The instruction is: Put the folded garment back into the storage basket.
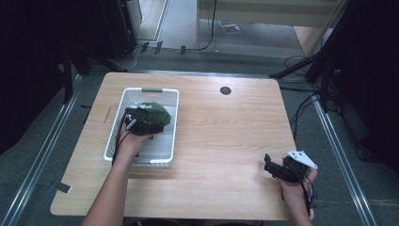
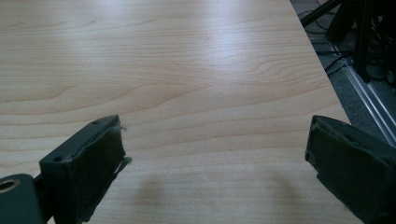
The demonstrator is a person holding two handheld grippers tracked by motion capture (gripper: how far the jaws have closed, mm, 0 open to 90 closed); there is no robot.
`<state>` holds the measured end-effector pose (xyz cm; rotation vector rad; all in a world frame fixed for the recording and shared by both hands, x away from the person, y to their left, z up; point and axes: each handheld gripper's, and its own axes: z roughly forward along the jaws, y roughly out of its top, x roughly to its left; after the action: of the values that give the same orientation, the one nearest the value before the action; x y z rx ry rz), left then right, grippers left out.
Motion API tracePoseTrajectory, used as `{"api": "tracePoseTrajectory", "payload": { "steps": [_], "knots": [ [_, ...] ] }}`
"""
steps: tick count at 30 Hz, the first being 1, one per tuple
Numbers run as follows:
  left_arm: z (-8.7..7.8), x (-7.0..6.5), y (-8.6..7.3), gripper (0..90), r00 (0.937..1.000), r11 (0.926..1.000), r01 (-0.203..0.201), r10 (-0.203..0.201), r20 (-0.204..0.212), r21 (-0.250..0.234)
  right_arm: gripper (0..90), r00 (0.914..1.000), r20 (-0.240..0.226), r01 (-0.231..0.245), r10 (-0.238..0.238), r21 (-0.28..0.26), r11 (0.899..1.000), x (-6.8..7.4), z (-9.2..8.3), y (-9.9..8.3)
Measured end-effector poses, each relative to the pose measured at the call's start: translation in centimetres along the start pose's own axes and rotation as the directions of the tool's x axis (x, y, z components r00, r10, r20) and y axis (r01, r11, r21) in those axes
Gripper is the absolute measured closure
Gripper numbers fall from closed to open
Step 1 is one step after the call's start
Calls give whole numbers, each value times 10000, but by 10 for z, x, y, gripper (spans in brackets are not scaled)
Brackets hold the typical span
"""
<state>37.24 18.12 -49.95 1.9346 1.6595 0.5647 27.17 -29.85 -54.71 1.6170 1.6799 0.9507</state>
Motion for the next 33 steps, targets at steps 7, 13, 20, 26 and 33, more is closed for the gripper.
{"api": "tracePoseTrajectory", "payload": {
  "steps": [7, 13, 20, 26, 33],
  "knots": [
    [2, -1, -1, 149, 9999, 9994, -122, 126, -113, 329, 49, 10000, 4, 2, -2, 17, 10000, 0, 0, 0],
    [-1, 0, 0, 70, 9999, 9992, -13, 17, -118, 389, 50, 10000, -3, -5, 5, 4, 10000, 0, 0, 0],
    [-10, 3, 3, 0, 9994, 9994, 309, -307, 145, -175, 49, 10000, -4, -56, 56, 30, 10000, 0, 0, 0],
    [-26, 6, 3, 0, 9988, 9966, 372, -347, 346, -737, 49, 10000, 1, -81, 81, 23, 10000, 0, 0, 0],
    [-48, 11, 3, 0, 9983, 9911, 423, -369, 446, -1266, 49, 10000, 9, -59, 59, -21, 10000, 0, 0, 0]
  ]
}}
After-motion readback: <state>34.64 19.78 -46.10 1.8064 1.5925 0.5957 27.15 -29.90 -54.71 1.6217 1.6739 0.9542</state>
